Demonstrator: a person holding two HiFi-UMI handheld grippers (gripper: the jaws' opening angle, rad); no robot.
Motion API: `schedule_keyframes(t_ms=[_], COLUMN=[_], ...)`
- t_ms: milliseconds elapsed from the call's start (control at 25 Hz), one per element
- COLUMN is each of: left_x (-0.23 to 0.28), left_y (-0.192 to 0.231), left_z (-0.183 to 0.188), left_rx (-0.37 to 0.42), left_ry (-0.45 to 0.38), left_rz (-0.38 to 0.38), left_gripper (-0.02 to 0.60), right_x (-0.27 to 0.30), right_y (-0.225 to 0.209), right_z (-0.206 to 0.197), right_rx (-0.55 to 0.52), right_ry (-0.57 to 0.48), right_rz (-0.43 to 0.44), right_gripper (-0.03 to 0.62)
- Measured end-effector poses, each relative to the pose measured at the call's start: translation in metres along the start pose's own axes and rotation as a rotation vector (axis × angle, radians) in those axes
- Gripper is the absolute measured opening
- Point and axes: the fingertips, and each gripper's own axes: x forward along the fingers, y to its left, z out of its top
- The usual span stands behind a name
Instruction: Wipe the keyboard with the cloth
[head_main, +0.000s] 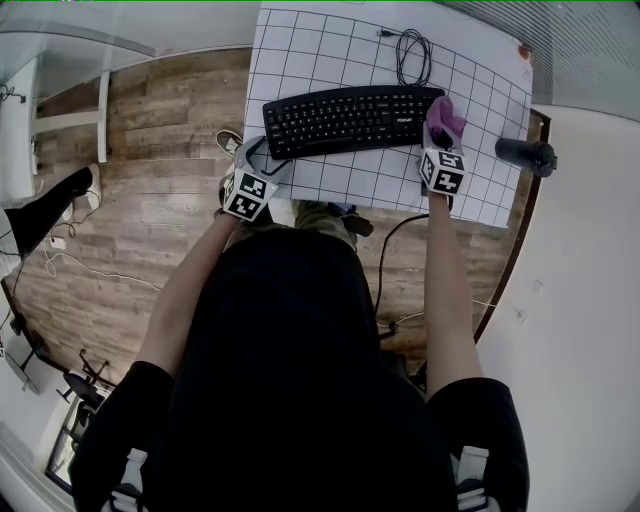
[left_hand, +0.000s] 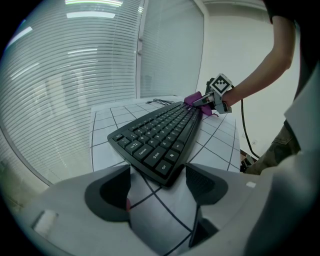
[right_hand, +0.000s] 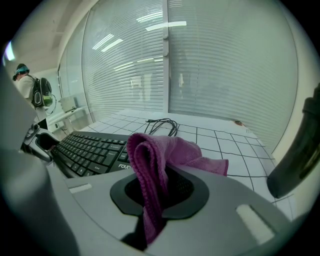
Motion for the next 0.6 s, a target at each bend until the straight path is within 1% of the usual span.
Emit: schedule_keyframes(t_ms=[600], left_x=[0.0], left_y=[0.0], left_z=[0.002], left_rx=[0.0], left_ry=[-0.002], left_rz=[0.004], left_gripper=[0.327], right_x=[0.002], right_y=[0.015], right_z=[0.0], right_rx=[0.005], right_ry=[-0.011], right_rz=[0.024], right_gripper=[0.061])
